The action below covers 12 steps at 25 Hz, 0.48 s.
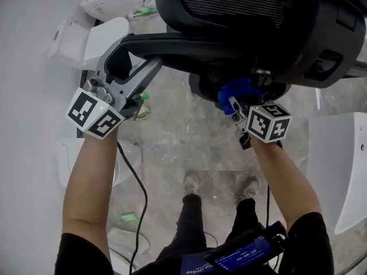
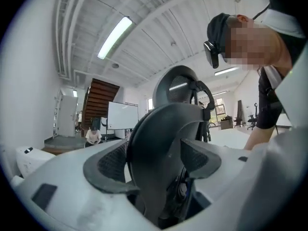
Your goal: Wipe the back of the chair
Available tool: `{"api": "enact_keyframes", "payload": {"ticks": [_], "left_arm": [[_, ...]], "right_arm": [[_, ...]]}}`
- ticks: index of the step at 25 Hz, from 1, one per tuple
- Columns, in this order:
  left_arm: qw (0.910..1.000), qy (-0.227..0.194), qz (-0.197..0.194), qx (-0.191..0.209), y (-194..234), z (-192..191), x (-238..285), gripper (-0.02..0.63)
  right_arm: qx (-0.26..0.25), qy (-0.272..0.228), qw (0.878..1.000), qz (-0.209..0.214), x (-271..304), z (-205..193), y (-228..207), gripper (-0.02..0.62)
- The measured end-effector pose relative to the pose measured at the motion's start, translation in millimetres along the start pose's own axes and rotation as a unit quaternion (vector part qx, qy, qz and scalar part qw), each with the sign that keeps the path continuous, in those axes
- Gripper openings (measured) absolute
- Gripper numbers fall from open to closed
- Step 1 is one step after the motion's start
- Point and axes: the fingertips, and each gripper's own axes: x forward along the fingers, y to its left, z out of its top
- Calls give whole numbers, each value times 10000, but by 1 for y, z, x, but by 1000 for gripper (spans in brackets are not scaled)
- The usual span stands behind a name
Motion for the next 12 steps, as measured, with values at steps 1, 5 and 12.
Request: {"api": "enact_keyframes", "payload": {"ticks": [1,5,12], "left_arm": [[9999,86,23,-71,1,-10,2,326],[9990,107,269,-355,4,-28,1,229],[9981,143,435,-415,4,-28,3,225]], "right_arm": [[74,48,10000,-6,7,-7,0,58],[53,305,9995,-54,39,-31,10,58],[406,404,9981,-232,102,-28,19,58]]}}
